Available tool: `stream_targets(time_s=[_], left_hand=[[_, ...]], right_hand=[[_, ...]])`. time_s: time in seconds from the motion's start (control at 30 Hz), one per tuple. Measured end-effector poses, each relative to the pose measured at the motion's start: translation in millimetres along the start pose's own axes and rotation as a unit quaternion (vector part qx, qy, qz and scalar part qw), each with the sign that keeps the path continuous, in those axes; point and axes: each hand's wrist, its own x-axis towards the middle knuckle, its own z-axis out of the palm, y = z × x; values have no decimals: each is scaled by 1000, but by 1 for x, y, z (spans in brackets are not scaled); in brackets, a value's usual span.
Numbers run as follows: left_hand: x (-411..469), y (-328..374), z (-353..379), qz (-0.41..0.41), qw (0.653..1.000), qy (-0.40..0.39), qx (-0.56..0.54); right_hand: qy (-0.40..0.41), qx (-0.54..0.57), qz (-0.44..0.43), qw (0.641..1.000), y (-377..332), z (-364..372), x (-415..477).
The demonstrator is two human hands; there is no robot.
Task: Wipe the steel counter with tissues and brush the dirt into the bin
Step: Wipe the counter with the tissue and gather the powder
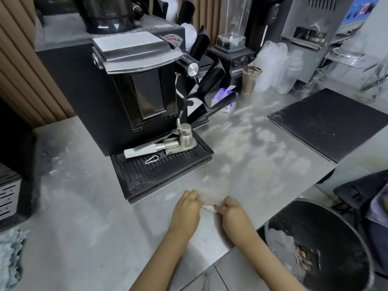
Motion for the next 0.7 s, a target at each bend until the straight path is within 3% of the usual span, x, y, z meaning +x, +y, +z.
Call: stream_targets(time_s=[0.13, 0.2, 0.27, 0.33, 0.43, 0.47, 0.57, 0.7], left_hand=[[8, 6, -16, -30, 1000, -3, 2], [-16, 3, -16, 11, 1000, 20, 2], [-46, -2, -8, 17, 1000, 15, 5], [-68, -3, 6, 32, 999, 6, 28], [-71, 13, 11, 41, 997, -31, 50], [-64, 19, 10, 34, 996, -39, 66], [-30, 29, 10, 59, 993, -29, 103], [5, 41, -9, 42, 997, -36, 56]], right_hand=[[51, -24, 9, 998, -2, -7, 6], [65, 28, 5, 997, -17, -15, -9], [44, 14, -33, 998, -28, -20, -26], [-37, -24, -60, 997, -22, -16, -41], [-58, 38, 10, 998, -14, -15, -50], [-24, 24, -3, 999, -6, -13, -47], [-27, 34, 13, 999, 7, -25, -29], [10, 3, 42, 999, 8, -37, -5]])
